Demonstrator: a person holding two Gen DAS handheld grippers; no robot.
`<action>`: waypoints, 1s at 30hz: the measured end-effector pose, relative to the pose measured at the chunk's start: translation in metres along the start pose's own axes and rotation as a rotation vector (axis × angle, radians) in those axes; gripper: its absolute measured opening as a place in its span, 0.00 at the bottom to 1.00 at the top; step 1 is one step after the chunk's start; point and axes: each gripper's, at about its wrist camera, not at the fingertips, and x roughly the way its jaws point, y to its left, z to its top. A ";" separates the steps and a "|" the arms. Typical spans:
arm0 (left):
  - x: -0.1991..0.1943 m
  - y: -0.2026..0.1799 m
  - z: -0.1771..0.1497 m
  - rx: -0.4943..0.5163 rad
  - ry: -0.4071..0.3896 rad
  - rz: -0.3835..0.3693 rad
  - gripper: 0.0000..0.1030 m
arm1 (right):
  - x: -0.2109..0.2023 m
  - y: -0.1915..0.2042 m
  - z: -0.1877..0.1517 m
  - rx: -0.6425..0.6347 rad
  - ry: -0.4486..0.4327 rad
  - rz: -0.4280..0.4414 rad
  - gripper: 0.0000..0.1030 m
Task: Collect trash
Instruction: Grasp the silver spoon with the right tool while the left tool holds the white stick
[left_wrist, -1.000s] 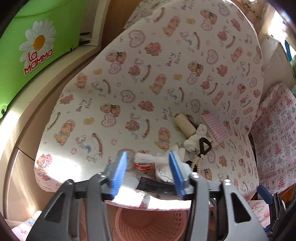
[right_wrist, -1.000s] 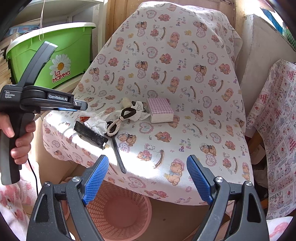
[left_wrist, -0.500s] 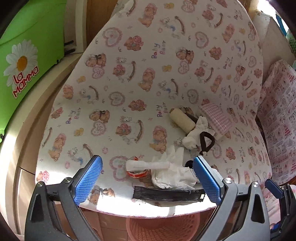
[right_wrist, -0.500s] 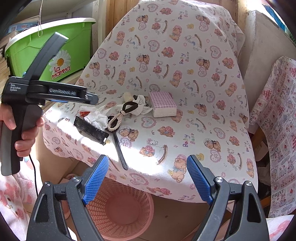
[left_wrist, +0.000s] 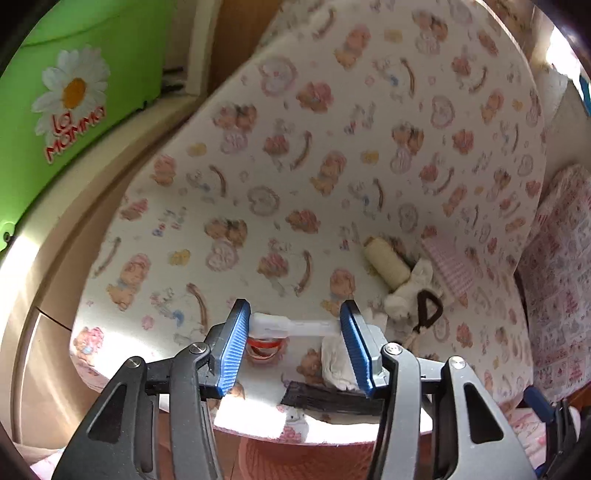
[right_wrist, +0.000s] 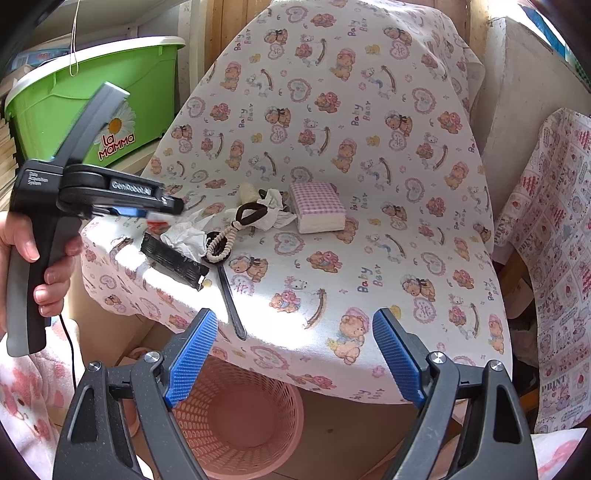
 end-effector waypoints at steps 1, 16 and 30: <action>-0.011 0.003 0.005 -0.017 -0.035 -0.046 0.47 | 0.000 0.000 0.000 0.003 -0.001 -0.001 0.85; -0.036 0.020 0.009 -0.080 -0.085 -0.110 0.48 | 0.035 0.028 0.017 -0.034 0.031 0.109 0.56; -0.057 0.011 -0.016 0.041 -0.146 -0.022 0.48 | 0.066 0.039 0.017 -0.047 0.107 0.095 0.07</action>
